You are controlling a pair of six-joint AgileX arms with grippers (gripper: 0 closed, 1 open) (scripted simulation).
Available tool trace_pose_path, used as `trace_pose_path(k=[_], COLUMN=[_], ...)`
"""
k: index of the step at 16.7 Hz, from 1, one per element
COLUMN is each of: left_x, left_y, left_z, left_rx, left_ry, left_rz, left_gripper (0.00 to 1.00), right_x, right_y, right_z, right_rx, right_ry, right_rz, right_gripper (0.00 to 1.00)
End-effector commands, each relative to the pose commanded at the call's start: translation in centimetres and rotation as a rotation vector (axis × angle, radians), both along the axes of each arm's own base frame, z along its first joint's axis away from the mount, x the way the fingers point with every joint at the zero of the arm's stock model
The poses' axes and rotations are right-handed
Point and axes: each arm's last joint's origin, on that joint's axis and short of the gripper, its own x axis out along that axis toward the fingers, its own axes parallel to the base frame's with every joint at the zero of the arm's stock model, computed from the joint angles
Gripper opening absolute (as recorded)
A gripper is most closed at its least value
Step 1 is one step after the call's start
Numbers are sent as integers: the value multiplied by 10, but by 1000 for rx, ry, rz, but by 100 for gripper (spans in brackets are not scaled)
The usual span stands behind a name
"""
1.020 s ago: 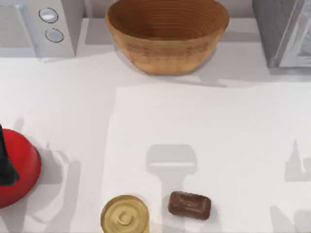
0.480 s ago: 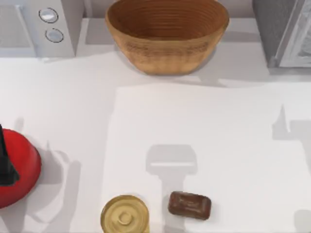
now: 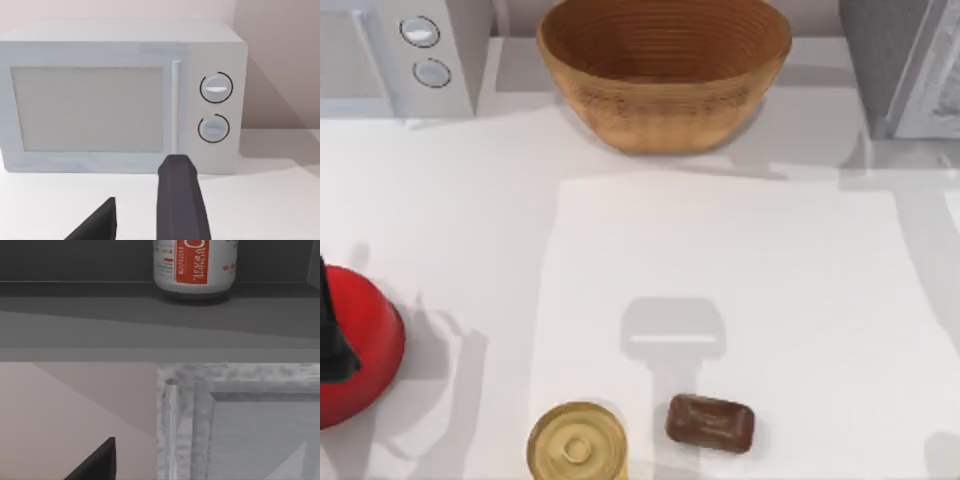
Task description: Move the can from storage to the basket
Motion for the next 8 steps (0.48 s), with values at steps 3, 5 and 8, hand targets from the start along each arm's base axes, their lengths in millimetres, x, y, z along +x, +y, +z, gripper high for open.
trace_pose_path(k=[3, 5, 8], left_x=[0, 0, 0], left_y=[0, 0, 0], left_z=[0, 0, 0], left_rx=[0, 0, 0], left_ry=[0, 0, 0], left_rz=[0, 0, 0], left_gripper=[100, 100, 100], right_x=[27, 42, 58], right_y=[9, 14, 20], right_z=[29, 42, 53], right_rx=[0, 0, 0], right_ry=[1, 2, 4], right_rz=[2, 3, 4], right_gripper=[100, 100, 100])
